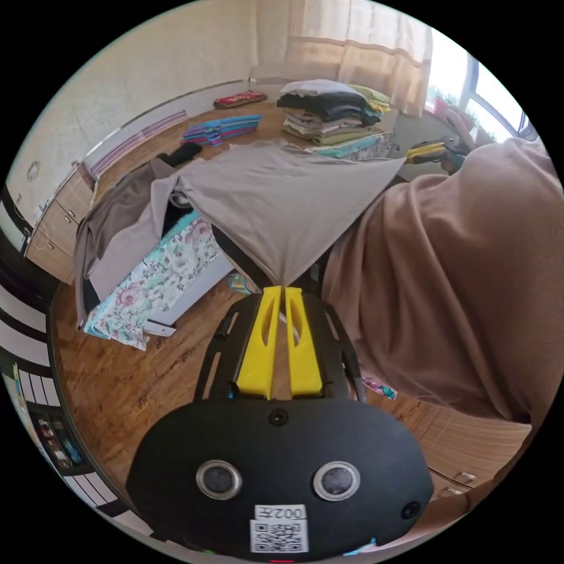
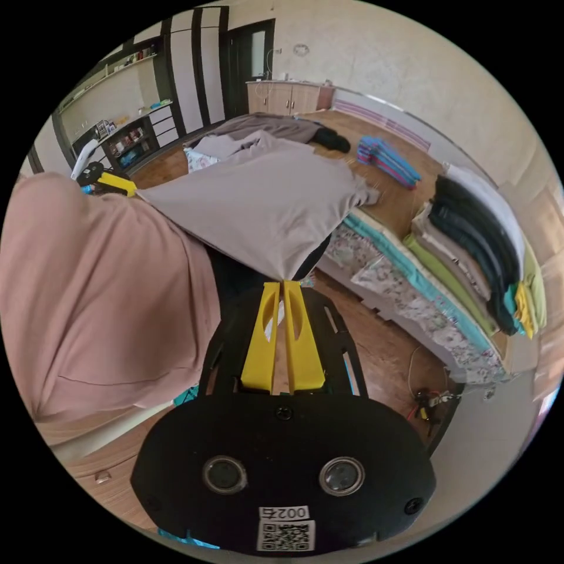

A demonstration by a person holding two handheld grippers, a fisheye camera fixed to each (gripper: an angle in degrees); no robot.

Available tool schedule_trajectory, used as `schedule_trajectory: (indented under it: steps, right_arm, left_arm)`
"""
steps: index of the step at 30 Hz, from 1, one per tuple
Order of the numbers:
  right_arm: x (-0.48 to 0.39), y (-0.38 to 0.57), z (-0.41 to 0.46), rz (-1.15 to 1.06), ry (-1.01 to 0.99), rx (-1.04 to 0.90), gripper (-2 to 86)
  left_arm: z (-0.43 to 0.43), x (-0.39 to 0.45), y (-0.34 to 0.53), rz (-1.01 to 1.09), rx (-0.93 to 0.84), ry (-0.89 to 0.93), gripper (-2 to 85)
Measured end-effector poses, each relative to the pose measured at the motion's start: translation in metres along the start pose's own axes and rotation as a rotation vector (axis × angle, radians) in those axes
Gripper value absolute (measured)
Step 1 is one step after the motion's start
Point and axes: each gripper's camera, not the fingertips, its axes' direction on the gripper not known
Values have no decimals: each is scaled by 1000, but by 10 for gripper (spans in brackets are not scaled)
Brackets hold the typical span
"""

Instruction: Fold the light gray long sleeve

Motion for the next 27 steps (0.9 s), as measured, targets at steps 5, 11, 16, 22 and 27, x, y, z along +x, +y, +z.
schedule_trajectory:
  steps: [5,11,16,22,27]
  right_arm:
    - [1,26,68,44,-96,-47,-4]
    - [23,31,80,-35,-125,-68,41]
    - [54,35,90,-33,-32,-21,53]
    - [92,10,147,22,-8,146,57]
    - [128,-43,231,37,8,230,60]
  left_arm:
    - [22,-6,6,-64,-6,63,-9]
    - [20,-15,8,-76,-76,-34,-11]
    - [22,-45,-4,-199,-35,-171,-8]
    - [49,-84,-61,-268,125,-197,17]
    - [81,-122,-112,-326,171,-250,46]
